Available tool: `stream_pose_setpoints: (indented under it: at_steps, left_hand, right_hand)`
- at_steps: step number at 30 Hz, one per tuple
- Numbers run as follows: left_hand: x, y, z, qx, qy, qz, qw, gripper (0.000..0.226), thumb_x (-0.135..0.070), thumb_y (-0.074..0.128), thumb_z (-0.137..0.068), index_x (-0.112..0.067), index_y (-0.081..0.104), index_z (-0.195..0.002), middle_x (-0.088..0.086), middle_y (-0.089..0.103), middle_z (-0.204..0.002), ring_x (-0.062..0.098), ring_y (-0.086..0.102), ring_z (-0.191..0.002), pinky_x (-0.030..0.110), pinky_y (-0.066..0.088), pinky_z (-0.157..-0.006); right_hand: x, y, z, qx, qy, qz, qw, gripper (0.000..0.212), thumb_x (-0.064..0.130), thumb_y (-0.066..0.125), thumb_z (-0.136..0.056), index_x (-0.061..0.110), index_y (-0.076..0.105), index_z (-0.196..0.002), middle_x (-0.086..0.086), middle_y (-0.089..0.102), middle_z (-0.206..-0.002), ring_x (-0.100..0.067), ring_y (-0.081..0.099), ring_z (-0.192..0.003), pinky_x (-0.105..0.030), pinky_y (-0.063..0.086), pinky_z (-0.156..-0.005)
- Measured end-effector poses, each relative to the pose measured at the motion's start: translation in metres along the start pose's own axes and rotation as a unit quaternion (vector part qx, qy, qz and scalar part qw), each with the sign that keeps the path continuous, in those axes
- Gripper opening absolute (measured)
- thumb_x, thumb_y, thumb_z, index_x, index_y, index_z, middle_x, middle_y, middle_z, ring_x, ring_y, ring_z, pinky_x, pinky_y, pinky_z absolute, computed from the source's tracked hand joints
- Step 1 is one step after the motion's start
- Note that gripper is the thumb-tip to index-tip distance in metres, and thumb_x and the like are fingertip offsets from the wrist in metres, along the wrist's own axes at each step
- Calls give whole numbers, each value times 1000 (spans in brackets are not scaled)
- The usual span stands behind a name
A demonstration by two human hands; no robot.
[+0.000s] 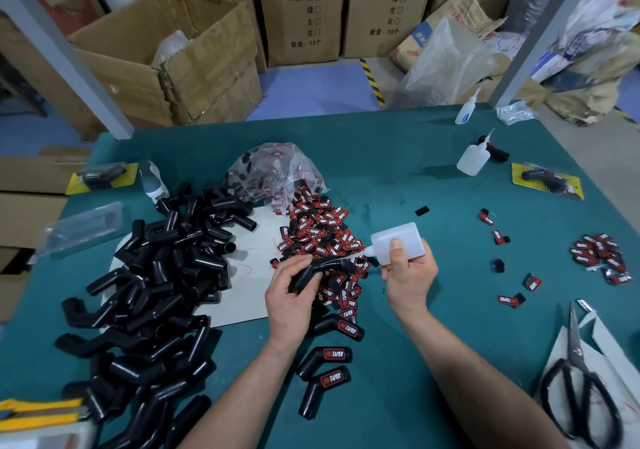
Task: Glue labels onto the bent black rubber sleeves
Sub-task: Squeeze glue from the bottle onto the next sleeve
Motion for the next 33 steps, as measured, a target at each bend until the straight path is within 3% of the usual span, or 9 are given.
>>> stream_pose_setpoints:
  at_steps: [24, 33]
  left_hand:
    - [0, 1, 0, -3, -10, -1, 1000, 44, -12, 79, -82, -48, 74, -107, -15, 71, -115, 14, 67, -114, 18, 47, -102]
    - [0, 0, 0, -1, -14, -6, 1000, 51, 4, 81, -83, -42, 75, -105, -16, 71, -113, 13, 67, -114, 20, 47, -103]
  right_hand:
    - [1, 0, 1, 4, 5, -2, 1000, 37, 50, 65, -77, 15, 53, -80, 4, 57, -52, -10, 45, -33, -21, 37, -35]
    - [0, 0, 1, 5, 9, 5, 1000, 38, 50, 66, -76, 15, 53, -80, 3, 58, -54, -10, 47, -34, -21, 38, -35]
Point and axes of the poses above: each hand's wrist, its own z-axis away from the middle knuckle, its own y-axis out of the palm, x = y × z, the point moved 1 cm from there along -z, towards the middle knuckle
